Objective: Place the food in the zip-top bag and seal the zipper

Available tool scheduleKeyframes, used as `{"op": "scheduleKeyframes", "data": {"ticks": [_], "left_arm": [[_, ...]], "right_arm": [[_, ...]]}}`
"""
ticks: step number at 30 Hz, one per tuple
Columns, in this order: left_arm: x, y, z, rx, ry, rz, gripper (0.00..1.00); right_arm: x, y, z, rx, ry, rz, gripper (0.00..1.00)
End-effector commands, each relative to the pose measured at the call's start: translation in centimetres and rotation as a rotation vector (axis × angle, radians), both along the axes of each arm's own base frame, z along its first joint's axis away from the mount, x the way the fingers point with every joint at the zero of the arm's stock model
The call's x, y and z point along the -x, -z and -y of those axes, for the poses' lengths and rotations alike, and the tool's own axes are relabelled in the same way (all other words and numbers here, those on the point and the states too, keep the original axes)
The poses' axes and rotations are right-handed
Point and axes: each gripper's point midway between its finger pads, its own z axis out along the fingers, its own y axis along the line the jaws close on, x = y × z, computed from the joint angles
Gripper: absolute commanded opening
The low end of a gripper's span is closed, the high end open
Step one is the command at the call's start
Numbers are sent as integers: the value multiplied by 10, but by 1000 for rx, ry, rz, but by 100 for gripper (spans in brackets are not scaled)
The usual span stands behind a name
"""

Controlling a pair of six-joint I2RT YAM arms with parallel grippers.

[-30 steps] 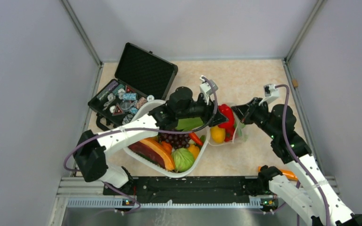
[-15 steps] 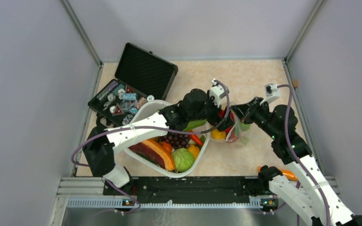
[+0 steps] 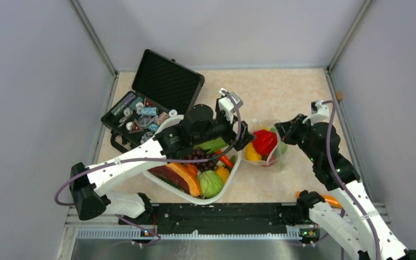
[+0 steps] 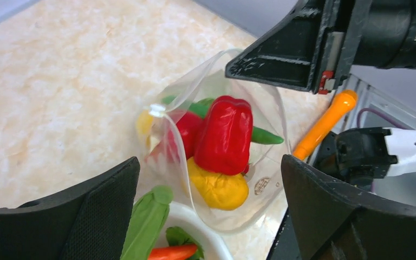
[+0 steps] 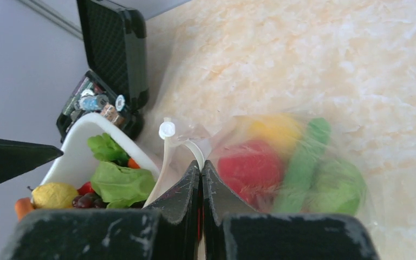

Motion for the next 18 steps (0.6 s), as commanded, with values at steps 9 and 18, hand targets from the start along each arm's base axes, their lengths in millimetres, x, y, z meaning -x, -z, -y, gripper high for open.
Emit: {"op": "scheduleKeyframes", "data": {"ticks": [9,18], "left_arm": [[9,91,-6,-232,-4,-195,84],[-10,67,21,-208,26,-113,82]], "right_arm": [[0,-24,13,-27,74,74,0],[9,-38,27,-49,130,117,0]]}}
